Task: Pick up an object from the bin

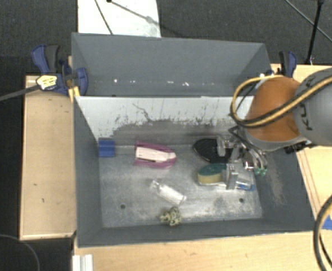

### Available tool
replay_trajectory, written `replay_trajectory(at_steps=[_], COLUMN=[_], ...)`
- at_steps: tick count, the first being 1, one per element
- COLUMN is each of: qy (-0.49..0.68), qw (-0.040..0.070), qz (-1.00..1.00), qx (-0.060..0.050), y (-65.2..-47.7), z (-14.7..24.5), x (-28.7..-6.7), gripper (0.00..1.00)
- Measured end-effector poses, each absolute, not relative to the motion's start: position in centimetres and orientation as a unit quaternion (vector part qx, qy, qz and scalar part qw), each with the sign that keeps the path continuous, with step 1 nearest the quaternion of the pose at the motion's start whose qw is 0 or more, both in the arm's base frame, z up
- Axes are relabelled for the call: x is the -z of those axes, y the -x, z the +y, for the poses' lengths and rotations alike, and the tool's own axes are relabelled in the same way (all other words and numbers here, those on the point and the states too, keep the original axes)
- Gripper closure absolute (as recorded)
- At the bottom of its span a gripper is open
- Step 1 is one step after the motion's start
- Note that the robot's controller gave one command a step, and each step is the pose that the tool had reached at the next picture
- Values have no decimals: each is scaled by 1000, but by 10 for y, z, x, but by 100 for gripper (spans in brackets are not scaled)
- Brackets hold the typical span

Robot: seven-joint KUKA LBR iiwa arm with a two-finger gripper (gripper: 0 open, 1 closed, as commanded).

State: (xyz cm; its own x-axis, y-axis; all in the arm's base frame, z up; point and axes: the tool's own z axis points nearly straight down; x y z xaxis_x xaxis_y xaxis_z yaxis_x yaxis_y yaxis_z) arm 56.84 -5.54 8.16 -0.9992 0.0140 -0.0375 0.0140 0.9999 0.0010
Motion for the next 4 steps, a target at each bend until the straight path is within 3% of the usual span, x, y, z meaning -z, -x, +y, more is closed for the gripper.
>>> replay_trajectory(at_steps=[1, 2, 3, 4], qy=[-6, -5, -29, -28], qw=[14, 10, 9, 12], qz=[1000, 1000, 1000, 1000], qx=[0, -1, -1, -1], y=[-568, -565, -542, -544], z=[-55, -55, -55, -55], x=[-84, -79, -77, -80], gripper=[100, 0, 0, 100])
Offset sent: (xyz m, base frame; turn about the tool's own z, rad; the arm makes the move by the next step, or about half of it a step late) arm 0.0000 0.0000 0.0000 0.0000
